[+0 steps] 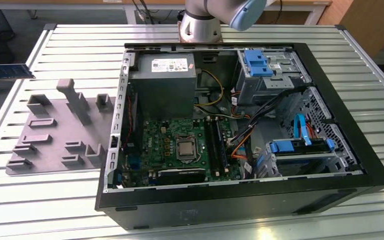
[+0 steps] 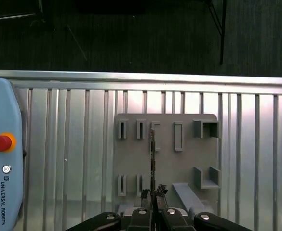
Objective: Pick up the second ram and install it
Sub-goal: 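Pick up the second ram and move it above second insertion slot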
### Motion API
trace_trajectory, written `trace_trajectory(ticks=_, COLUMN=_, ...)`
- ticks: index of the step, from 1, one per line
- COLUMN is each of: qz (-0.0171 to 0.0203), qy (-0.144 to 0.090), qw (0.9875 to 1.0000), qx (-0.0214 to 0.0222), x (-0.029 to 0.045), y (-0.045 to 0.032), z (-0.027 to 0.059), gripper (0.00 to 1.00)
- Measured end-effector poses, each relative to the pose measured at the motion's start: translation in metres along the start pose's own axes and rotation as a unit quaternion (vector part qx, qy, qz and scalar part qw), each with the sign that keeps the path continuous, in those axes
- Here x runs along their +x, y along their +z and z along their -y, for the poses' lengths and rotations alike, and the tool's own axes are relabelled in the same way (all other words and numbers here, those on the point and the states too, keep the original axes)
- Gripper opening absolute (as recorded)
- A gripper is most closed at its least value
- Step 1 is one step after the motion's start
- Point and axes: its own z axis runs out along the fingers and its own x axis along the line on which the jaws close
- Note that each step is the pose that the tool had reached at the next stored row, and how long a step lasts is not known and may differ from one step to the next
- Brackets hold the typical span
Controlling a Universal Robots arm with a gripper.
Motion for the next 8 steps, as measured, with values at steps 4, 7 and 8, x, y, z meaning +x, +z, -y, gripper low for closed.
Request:
trace_trajectory(ticks=4, qz=0.0, qy=0.0, qw=1.0, qx=0.0, x=0.0, y=-0.0001, z=0.0021, gripper=0.14)
trace_trajectory(ticks=7, qz=0.0, qy=0.0, qw=1.0, qx=0.0, x=0.0, y=-0.0001, z=0.0036, gripper=0.14)
trace_trajectory(ticks=8, qz=0.0, qy=0.0, qw=1.0, qx=0.0, x=0.0, y=-0.0001, z=0.0043, gripper=0.14)
